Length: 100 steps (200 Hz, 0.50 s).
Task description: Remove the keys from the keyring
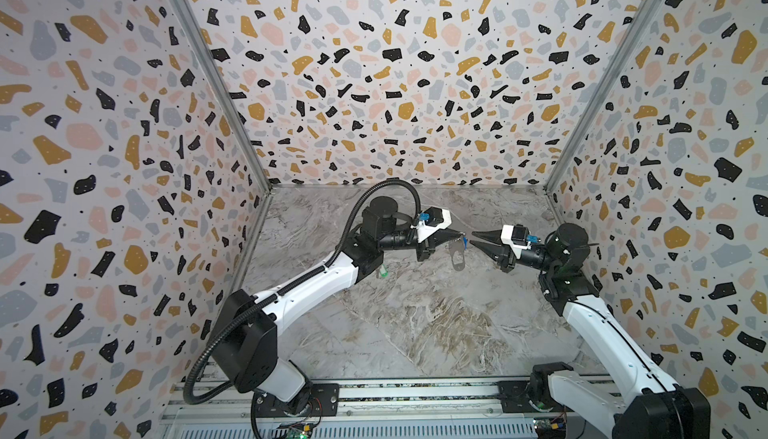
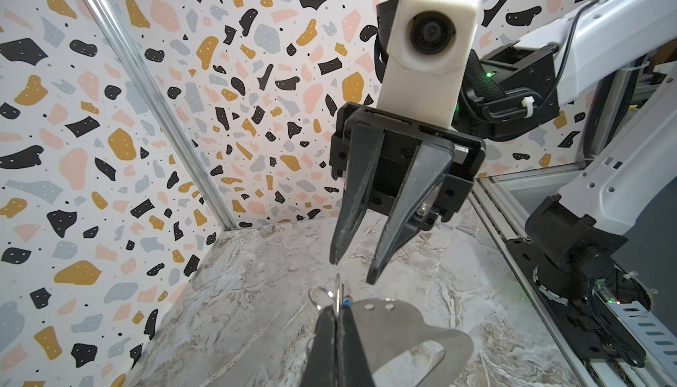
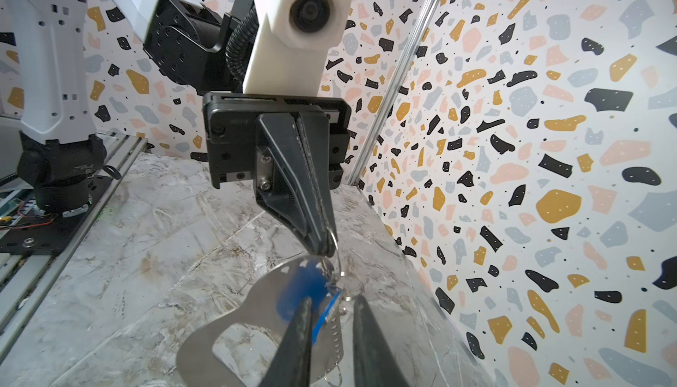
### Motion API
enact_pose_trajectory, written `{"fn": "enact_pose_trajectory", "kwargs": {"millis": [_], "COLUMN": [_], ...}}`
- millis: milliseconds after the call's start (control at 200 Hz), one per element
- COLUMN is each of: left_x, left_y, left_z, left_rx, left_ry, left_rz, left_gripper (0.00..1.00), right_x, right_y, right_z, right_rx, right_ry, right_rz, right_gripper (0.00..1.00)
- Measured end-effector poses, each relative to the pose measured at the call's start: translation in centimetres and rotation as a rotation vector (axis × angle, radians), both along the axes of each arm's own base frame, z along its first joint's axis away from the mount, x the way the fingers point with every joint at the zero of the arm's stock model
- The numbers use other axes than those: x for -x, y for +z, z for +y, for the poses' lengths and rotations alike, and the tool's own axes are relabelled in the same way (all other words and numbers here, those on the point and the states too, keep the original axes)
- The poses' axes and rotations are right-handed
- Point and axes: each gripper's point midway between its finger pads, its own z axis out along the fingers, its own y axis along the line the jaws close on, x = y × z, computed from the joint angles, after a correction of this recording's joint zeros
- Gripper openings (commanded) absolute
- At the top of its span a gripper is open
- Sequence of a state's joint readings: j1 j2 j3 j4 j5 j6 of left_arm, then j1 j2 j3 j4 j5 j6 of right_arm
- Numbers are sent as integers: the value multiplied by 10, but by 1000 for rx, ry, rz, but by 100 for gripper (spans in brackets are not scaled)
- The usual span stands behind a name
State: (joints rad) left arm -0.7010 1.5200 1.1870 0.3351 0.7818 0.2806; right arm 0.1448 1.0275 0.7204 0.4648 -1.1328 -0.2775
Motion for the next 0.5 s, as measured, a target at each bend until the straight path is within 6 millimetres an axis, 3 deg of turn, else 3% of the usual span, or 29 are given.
{"fn": "enact_pose_trajectory", "kwargs": {"millis": [501], "left_x": [1], "left_y": [0], "left_z": [0], "left_rx": [-1], "left_ry": [-3], "left_rz": [0], "left_gripper": [0], "right_x": [-6], "right_y": [-3], "right_z": [12], "right_rx": [-32], "right_ry": [47], "right_rz": [50], "right_gripper": [21]}}
